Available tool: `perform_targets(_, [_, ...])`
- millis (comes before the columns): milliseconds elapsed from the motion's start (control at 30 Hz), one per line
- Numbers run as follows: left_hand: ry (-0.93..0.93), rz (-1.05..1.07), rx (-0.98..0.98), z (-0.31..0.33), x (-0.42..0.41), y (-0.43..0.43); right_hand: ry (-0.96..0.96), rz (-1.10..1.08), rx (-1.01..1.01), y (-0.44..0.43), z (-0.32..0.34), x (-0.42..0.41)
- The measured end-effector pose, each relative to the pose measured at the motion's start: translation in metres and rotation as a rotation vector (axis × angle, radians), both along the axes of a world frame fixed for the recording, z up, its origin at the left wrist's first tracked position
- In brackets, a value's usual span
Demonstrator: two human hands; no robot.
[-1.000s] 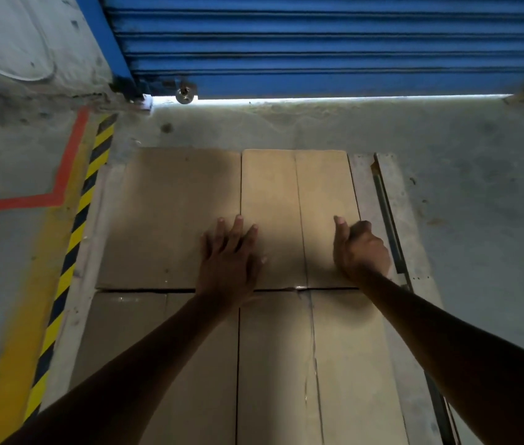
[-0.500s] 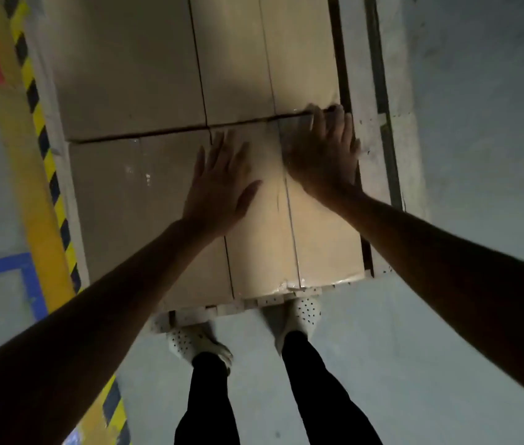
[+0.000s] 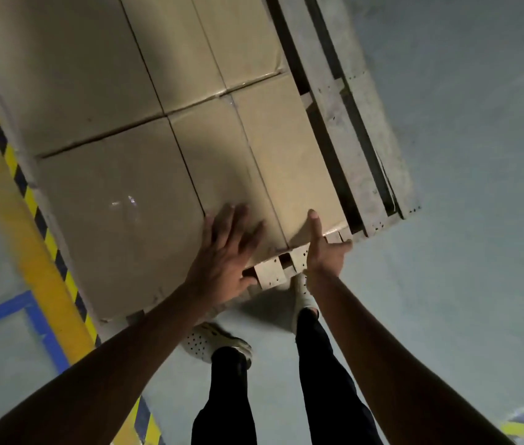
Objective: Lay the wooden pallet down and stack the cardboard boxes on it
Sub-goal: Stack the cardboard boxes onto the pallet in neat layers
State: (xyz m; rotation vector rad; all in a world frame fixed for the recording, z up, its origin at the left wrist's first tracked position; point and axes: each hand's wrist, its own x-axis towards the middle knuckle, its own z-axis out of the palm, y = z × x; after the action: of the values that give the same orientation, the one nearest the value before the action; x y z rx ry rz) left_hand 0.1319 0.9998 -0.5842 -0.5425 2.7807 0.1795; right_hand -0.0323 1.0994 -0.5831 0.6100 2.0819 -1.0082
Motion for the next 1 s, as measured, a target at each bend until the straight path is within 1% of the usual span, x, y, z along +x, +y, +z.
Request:
perform_targets(33, [0.013,-0.01,-0.014,-0.003,0.002,-0.001,-0.14,-0.094,-0.086,0.0,-0.001,0.006])
perform_targets(100, [0.051,-0.009,-0.033,-0.005,0.005,-0.004,-0.339,-0.172,-0.268,-0.002,-0.001,0.018])
perform_targets(167, [0.075,-0.004,-0.044,-0.005,0.005,-0.004,-0.405,-0.204,-0.436,-0.007,-0.004,0.026])
perform_targets(233, [0.079,0.001,-0.054,-0.006,0.004,-0.003,-0.412,-0.226,-0.499,-0.012,-0.004,0.031])
perform_targets(300, [0.09,0.01,-0.058,-0.007,0.003,-0.003,-0.403,-0.236,-0.494,-0.016,-0.008,0.034])
perform_targets(400, [0.11,0.015,-0.056,-0.01,0.002,-0.005,-0.427,-0.171,-0.497,-0.019,-0.008,0.035])
perform_targets(500, [0.113,0.03,-0.042,-0.013,0.002,-0.006,-0.395,-0.163,-0.46,-0.017,-0.014,0.034])
perform_targets(600, [0.085,0.046,-0.007,-0.009,0.002,-0.003,-0.468,-0.15,-0.503,-0.011,-0.022,0.032])
perform_targets(700, [0.068,0.062,0.033,0.002,0.01,-0.003,-0.479,-0.095,-0.483,-0.008,-0.006,0.042])
perform_targets(833, [0.071,0.168,0.054,0.016,0.047,-0.007,-0.56,0.011,-0.416,-0.007,0.02,0.078])
perform_targets(900, [0.035,0.208,0.044,0.017,0.074,-0.009,-0.623,0.09,-0.387,-0.012,0.032,0.103])
perform_targets(1000, [0.002,0.282,0.051,0.012,0.112,-0.018,-0.662,0.213,-0.466,-0.028,0.035,0.14])
